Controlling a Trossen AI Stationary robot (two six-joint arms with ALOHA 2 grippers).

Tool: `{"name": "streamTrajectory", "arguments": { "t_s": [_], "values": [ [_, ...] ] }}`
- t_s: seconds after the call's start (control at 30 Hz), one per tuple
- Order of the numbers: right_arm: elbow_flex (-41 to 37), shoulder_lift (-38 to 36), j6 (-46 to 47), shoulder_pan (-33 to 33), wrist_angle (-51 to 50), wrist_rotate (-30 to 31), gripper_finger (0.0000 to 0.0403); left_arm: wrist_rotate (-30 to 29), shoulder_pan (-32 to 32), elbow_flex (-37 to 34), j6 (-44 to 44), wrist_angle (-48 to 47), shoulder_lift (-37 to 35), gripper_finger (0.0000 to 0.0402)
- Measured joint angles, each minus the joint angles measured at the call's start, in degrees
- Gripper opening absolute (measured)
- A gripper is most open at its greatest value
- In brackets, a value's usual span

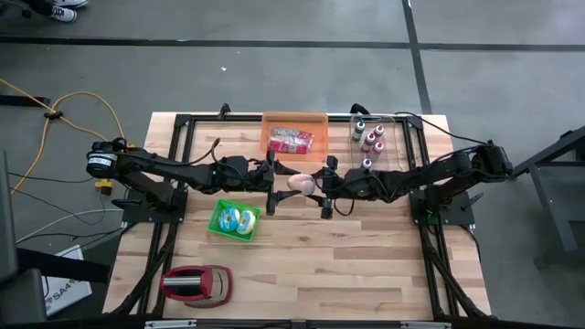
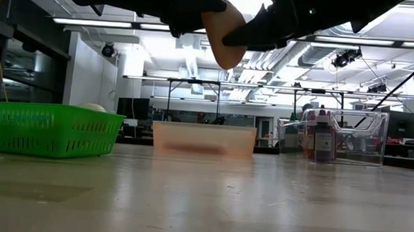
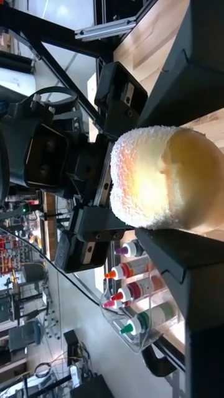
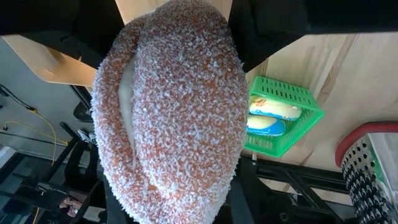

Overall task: Pick & Place Food Item
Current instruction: Put the brown donut into the green bin

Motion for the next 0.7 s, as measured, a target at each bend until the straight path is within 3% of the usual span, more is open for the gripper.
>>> {"name": "streamTrajectory", "arguments": {
  "t_s": [0.33,0.7],
  "values": [
    [0.02,0.02,0.04,0.02,0.02,0.0,0.0216,-0.02,0.0,0.0,1.15,0.14,0.0,0.0212],
    [0.04,0.02,0.11,0.01,-0.18,0.0,0.0236,-0.07,0.0,0.0,0.94,0.22,0.0,0.0209]
  ]
}}
